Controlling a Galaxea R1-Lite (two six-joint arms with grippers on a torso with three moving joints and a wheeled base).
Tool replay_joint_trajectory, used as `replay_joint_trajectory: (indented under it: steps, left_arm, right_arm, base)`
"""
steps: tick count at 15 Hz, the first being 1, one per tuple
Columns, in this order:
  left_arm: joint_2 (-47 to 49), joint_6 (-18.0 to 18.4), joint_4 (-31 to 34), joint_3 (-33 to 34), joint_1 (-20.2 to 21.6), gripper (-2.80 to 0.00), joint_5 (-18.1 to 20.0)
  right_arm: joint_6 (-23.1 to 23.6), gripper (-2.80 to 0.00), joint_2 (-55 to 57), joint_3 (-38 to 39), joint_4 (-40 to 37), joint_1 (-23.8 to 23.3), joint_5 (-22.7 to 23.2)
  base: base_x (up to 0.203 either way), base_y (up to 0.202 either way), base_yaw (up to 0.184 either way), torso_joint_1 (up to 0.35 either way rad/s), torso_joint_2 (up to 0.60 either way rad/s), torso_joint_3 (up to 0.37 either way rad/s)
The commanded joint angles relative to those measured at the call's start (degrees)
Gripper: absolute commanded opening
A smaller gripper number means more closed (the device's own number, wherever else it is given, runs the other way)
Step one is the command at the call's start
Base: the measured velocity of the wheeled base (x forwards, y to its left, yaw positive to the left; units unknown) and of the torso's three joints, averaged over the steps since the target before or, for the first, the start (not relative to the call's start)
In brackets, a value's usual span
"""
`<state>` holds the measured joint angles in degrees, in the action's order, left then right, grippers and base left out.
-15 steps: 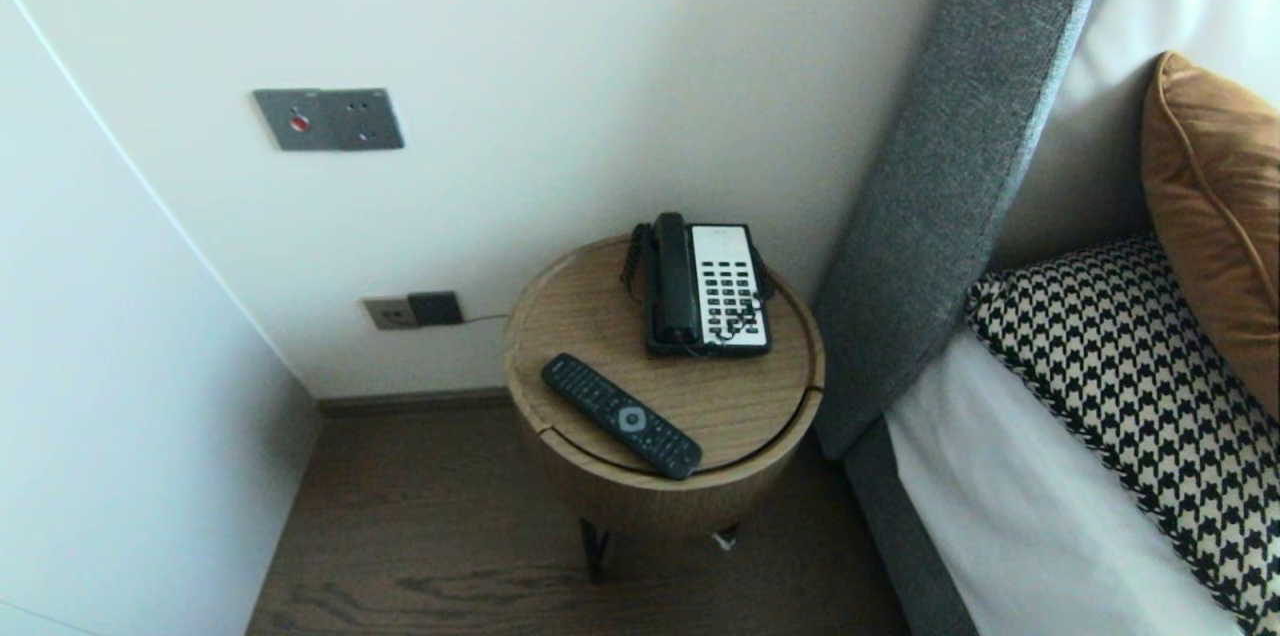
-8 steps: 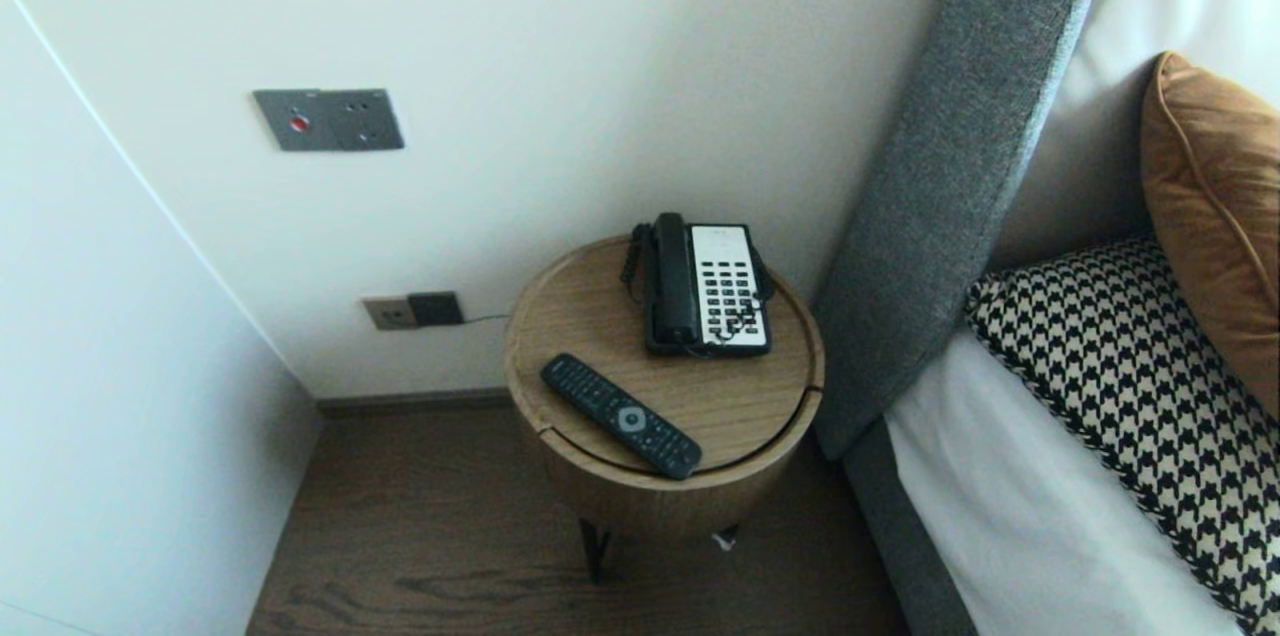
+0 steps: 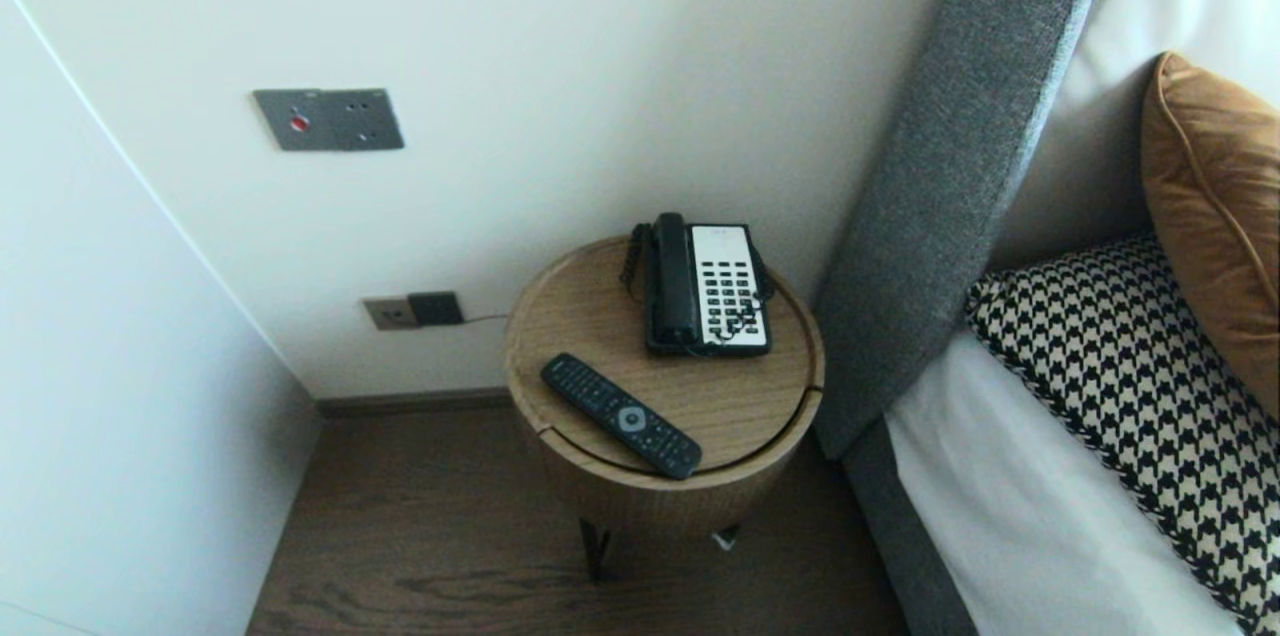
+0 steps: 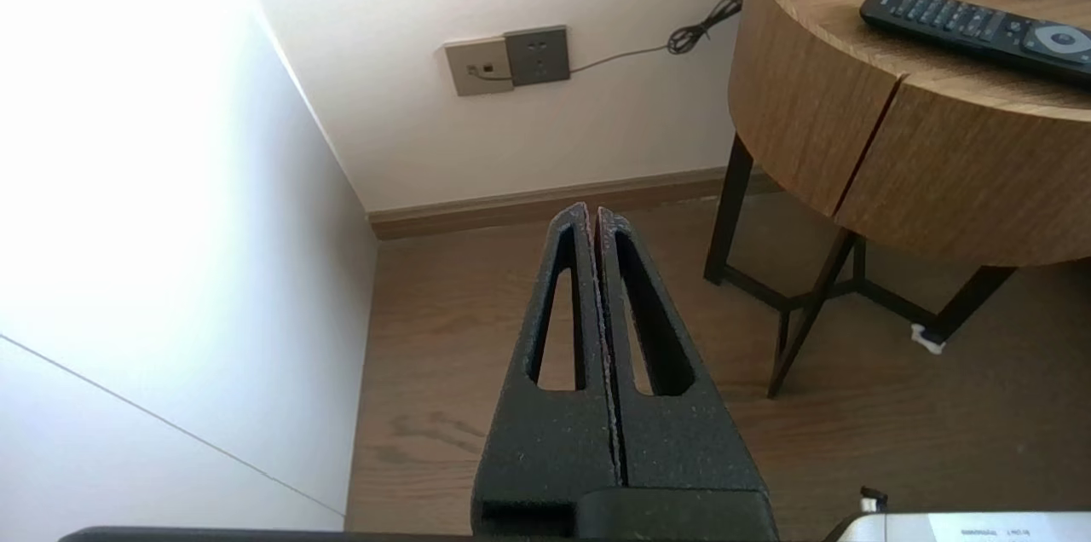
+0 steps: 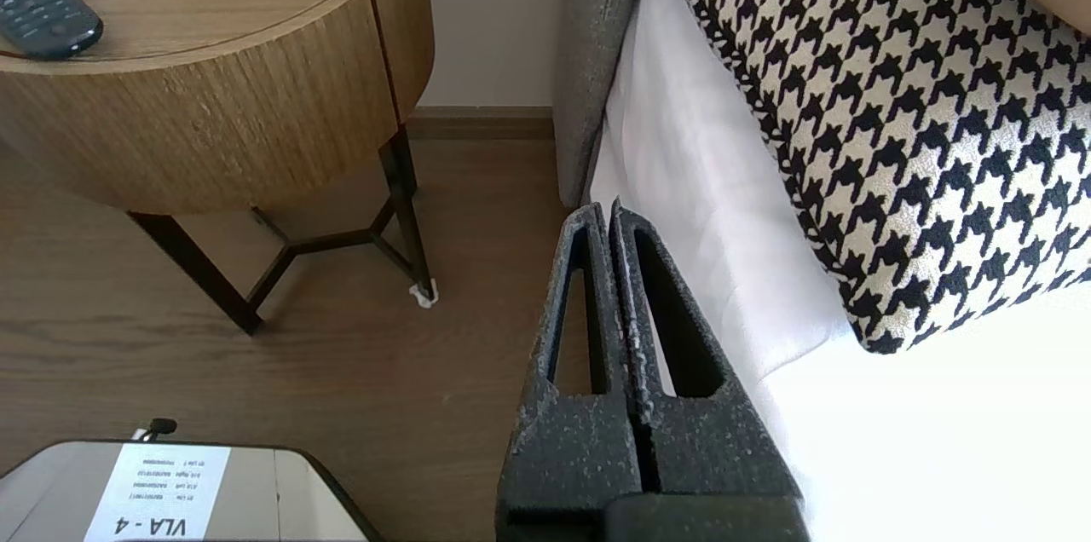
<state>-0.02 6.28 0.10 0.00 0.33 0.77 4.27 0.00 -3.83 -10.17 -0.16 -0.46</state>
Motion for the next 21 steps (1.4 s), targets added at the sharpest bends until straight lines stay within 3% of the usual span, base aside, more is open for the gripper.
replay_joint_trajectory:
  steps: [1, 5, 7, 21]
  left_arm:
    - [-0.1, 0.0, 0.0, 0.0, 0.0, -2.80, 0.0]
    - [-0.1, 0.0, 0.0, 0.0, 0.0, -2.80, 0.1]
    - [-0.1, 0.0, 0.0, 0.0, 0.0, -2.80, 0.0]
    - [-0.1, 0.0, 0.0, 0.0, 0.0, -2.80, 0.0]
  right_arm:
    - [0.0, -2.80, -0.2, 0.3, 0.3, -0.1, -0.2]
    - [0.0, -2.80, -0.2, 3.6, 10.0, 0.1, 0.7]
    - [-3.5, -2.80, -0.3, 3.8, 9.4, 0.2, -0.5]
    - [-3.7, -2.80, -0.3, 3.8, 9.4, 0.2, -0.8]
  base:
    - [0.000, 0.000, 0.000, 0.000, 0.00, 0.000]
    - [0.000, 0.000, 0.000, 0.000, 0.00, 0.000]
    - [0.000, 0.000, 0.000, 0.000, 0.00, 0.000]
    - [0.000, 0.000, 0.000, 0.000, 0.00, 0.000]
